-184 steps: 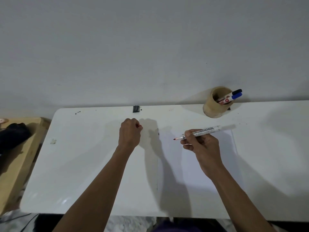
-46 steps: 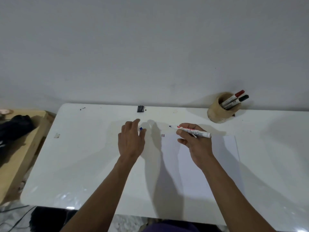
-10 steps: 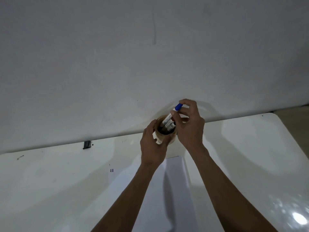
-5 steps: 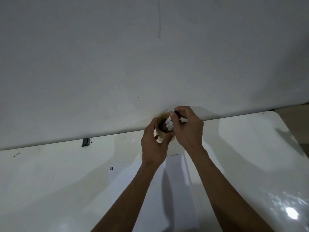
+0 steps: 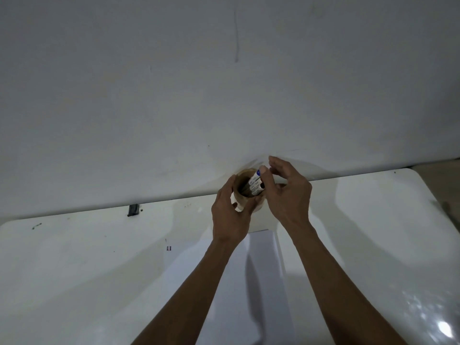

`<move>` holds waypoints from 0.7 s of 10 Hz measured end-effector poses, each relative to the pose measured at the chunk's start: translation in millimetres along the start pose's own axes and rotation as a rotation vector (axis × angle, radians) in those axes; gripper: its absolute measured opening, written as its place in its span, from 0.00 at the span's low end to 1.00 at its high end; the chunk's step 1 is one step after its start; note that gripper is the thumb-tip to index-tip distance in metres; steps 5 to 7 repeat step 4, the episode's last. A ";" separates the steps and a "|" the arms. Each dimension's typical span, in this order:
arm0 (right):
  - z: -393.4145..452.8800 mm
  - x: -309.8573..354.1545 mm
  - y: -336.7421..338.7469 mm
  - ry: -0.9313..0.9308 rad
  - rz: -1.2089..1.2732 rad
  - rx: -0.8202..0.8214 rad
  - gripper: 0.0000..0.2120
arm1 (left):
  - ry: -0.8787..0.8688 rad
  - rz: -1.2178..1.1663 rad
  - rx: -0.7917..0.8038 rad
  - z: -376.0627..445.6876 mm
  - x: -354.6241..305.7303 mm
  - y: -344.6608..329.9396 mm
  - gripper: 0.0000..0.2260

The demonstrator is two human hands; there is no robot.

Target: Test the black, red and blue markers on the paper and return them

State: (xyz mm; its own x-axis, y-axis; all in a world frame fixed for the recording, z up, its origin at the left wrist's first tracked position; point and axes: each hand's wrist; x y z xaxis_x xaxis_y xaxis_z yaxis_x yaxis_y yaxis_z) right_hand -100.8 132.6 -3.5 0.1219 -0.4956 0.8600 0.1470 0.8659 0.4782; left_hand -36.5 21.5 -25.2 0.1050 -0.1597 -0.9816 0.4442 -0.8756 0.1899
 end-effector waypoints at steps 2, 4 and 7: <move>-9.6 4.1 16.2 -0.026 0.066 -0.013 0.14 | 0.036 0.069 -0.043 -6.1 1.8 11.0 0.31; -49.5 12.0 26.6 -0.050 0.143 -0.065 0.10 | 0.036 0.050 -0.132 -36.5 -2.1 53.7 0.25; -49.5 12.0 26.6 -0.050 0.143 -0.065 0.10 | 0.036 0.050 -0.132 -36.5 -2.1 53.7 0.25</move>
Point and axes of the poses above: each hand's wrist, its own z-axis towards the middle knuckle, its own y-axis out of the back of the hand, x = y × z, and after that the axes turned 9 degrees about -z, right-handed
